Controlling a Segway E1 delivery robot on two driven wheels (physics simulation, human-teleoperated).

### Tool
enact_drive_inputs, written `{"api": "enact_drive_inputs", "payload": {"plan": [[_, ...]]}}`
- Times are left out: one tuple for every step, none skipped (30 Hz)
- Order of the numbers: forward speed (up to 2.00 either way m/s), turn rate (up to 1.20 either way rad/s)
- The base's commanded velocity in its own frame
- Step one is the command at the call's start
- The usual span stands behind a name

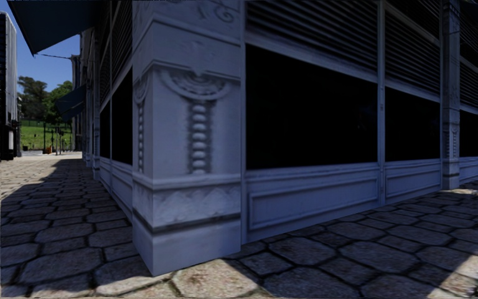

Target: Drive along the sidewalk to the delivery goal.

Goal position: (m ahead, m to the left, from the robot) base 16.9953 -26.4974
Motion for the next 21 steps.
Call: {"api": "enact_drive_inputs", "payload": {"plan": [[0.8,-0.59],[0.8,-0.59],[0.8,-0.59],[0.8,-0.59],[0.8,-0.59],[0.8,-0.59],[0.8,-0.59],[0.8,-0.59],[0.8,-0.59],[0.8,-0.59],[0.8,-0.59],[0.8,-0.59],[0.8,-0.59],[0.8,-0.59],[0.8,-0.59],[0.8,-0.59],[0.8,-0.59],[0.8,-0.59],[0.8,-0.59],[0.8,-0.59],[0.8,-0.59]]}}
